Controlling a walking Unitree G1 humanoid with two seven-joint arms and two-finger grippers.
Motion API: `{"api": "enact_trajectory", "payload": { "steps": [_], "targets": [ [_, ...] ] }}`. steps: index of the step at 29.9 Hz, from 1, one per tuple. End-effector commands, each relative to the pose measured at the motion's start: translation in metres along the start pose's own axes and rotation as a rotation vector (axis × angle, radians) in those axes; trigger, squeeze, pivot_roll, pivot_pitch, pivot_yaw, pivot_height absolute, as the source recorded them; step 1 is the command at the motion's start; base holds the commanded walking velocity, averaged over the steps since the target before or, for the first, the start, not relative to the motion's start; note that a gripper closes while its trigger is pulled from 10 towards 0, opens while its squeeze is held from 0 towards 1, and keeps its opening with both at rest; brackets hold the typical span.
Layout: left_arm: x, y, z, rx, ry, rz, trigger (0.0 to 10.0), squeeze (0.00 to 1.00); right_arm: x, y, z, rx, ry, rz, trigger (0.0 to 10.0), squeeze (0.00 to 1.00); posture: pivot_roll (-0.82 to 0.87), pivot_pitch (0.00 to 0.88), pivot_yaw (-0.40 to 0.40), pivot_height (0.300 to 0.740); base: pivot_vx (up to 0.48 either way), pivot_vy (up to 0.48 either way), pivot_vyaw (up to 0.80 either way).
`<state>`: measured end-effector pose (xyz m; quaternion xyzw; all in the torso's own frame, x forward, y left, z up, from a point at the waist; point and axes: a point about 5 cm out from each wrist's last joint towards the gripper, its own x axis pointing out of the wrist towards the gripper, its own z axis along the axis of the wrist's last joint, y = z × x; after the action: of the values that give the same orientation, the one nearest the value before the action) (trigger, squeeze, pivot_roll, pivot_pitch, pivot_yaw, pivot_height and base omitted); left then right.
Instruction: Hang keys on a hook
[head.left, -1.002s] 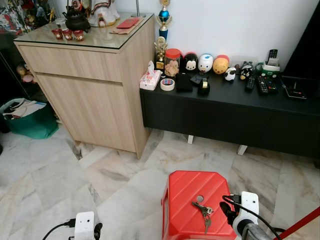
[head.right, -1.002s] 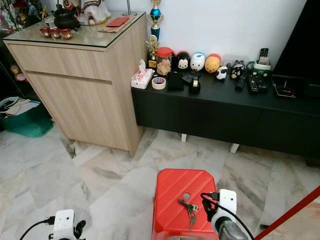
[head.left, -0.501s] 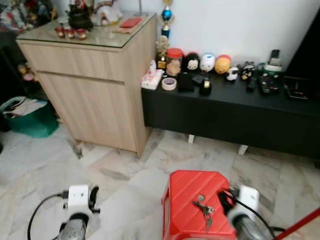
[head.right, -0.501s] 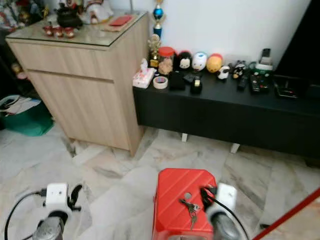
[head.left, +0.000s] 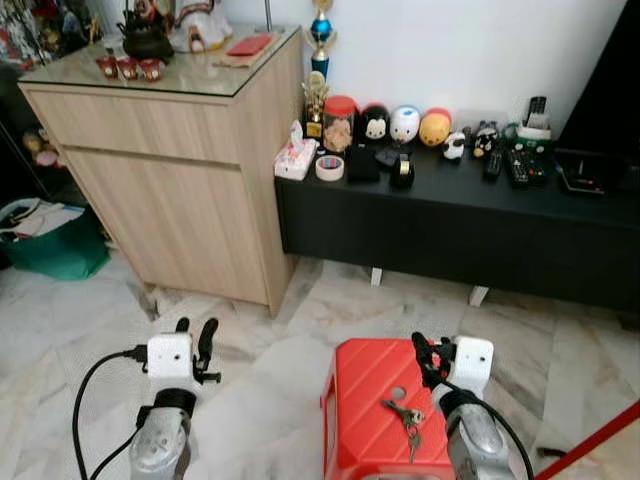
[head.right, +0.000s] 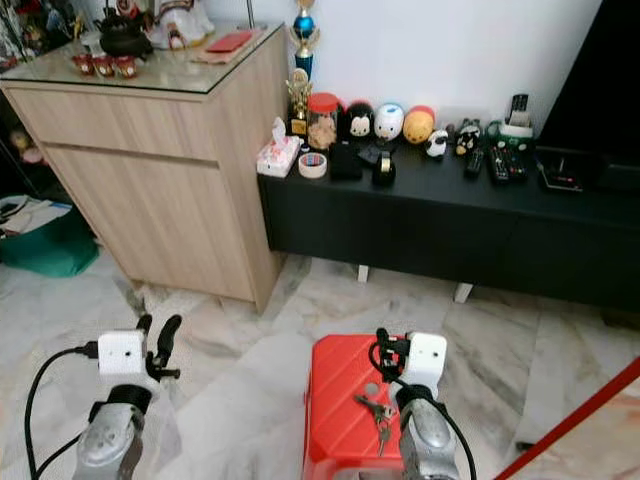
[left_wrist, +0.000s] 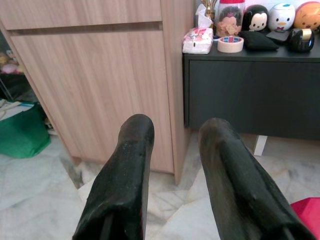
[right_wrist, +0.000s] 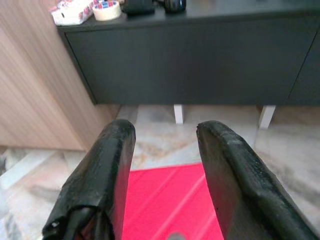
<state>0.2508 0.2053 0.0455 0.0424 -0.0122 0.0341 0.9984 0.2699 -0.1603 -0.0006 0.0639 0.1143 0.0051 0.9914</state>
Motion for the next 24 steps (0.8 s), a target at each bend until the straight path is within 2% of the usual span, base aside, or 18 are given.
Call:
{"api": "enact_trajectory", "payload": {
  "steps": [1,6,12,24],
  "targets": [
    [-0.005,0.003,-0.003,0.009,0.029,-0.003,10.0,0.00,0.000,0.001,0.004,-0.046,-0.022,0.000,10.0,0.00,0.03,0.000,-0.009,0.740,0.000,0.000,0.00],
    [-0.010,0.008,-0.002,0.019,0.039,-0.005,10.0,0.00,0.000,0.000,0.005,-0.082,-0.020,-0.002,10.0,0.00,0.03,0.000,-0.004,0.740,0.000,0.000,0.00],
    [0.001,0.009,0.007,0.025,0.024,-0.006,10.0,0.00,-0.001,-0.002,-0.001,-0.111,0.041,-0.026,10.0,0.00,0.03,0.000,-0.001,0.740,0.000,0.000,0.00],
    [0.001,0.007,0.009,0.032,0.030,-0.006,10.0,0.00,0.001,0.002,-0.001,-0.114,0.067,-0.008,10.0,0.00,0.04,0.000,-0.006,0.670,0.000,0.000,0.00]
  ]
}}
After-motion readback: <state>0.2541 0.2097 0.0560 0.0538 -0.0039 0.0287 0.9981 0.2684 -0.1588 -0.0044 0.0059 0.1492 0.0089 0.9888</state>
